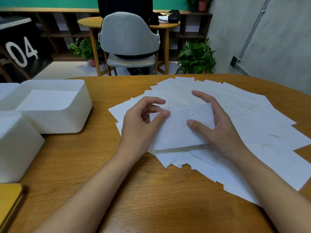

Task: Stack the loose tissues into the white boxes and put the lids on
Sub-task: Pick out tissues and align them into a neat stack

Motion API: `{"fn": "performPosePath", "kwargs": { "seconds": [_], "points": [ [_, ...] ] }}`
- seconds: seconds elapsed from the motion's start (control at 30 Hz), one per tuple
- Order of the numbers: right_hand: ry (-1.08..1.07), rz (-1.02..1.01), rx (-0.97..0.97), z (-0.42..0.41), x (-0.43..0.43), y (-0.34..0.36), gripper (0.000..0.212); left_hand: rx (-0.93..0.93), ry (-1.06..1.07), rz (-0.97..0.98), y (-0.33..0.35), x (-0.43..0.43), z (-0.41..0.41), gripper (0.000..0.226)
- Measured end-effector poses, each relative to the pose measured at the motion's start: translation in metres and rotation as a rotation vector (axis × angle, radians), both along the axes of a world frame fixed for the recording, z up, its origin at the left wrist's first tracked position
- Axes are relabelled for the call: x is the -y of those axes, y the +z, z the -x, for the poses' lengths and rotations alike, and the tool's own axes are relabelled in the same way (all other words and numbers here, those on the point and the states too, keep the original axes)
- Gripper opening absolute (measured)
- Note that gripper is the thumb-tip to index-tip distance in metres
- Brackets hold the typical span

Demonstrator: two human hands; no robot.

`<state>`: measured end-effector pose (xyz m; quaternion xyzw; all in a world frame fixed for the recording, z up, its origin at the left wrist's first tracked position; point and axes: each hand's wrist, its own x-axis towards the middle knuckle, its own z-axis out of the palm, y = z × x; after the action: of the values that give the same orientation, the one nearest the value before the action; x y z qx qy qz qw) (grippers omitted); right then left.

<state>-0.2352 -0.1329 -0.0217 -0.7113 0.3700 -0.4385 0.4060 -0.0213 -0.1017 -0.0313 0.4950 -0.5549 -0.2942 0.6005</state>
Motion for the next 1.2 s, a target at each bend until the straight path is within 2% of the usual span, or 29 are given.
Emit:
{"fn": "performPosePath", "kwargs": {
  "seconds": [0.23, 0.37, 0.5, 0.63, 0.67, 0.73, 0.8, 0.9, 0.97, 1.07, 1.13, 1.2],
  "points": [
    [0.007, 0.011, -0.025, -0.001, -0.002, 0.001, 0.061, 0.036, 0.030, 0.023, 0.003, -0.003, 0.000, 0.019],
    [0.010, 0.019, 0.004, 0.001, -0.003, 0.003, 0.063, 0.080, 0.007, -0.094, 0.006, -0.005, 0.002, 0.029],
    [-0.018, 0.020, 0.005, 0.000, -0.002, 0.003, 0.066, -0.095, -0.154, -0.260, 0.010, -0.009, 0.002, 0.036],
    [0.053, -0.035, 0.021, 0.001, -0.002, 0.007, 0.075, -0.147, -0.064, -0.256, 0.009, -0.008, 0.002, 0.035],
    [0.087, -0.039, 0.016, 0.002, -0.001, 0.008, 0.070, -0.146, -0.045, -0.248, 0.009, -0.007, 0.002, 0.036],
    [0.126, -0.034, -0.023, 0.004, 0.000, 0.008, 0.046, -0.165, -0.048, -0.232, 0.009, -0.007, 0.001, 0.039],
    [0.102, -0.064, -0.035, 0.006, 0.002, 0.005, 0.028, -0.148, -0.048, -0.204, 0.009, -0.007, 0.004, 0.046],
    [-0.031, -0.061, -0.016, 0.011, 0.008, 0.003, 0.029, 0.064, 0.049, -0.094, 0.002, -0.006, 0.005, 0.061],
    [-0.124, -0.040, 0.017, 0.015, 0.013, 0.004, 0.029, 0.296, 0.072, -0.001, -0.005, -0.005, 0.002, 0.056],
    [-0.215, -0.016, 0.047, 0.020, 0.017, 0.003, 0.031, 0.596, -0.086, 0.110, -0.016, -0.001, 0.001, 0.036],
    [-0.235, -0.011, 0.047, 0.020, 0.018, 0.002, 0.032, 0.712, -0.178, 0.112, -0.022, -0.001, 0.004, 0.035],
    [-0.241, 0.007, 0.035, 0.018, 0.019, 0.002, 0.032, 0.756, -0.171, 0.135, -0.026, 0.002, 0.007, 0.037]
  ]
}}
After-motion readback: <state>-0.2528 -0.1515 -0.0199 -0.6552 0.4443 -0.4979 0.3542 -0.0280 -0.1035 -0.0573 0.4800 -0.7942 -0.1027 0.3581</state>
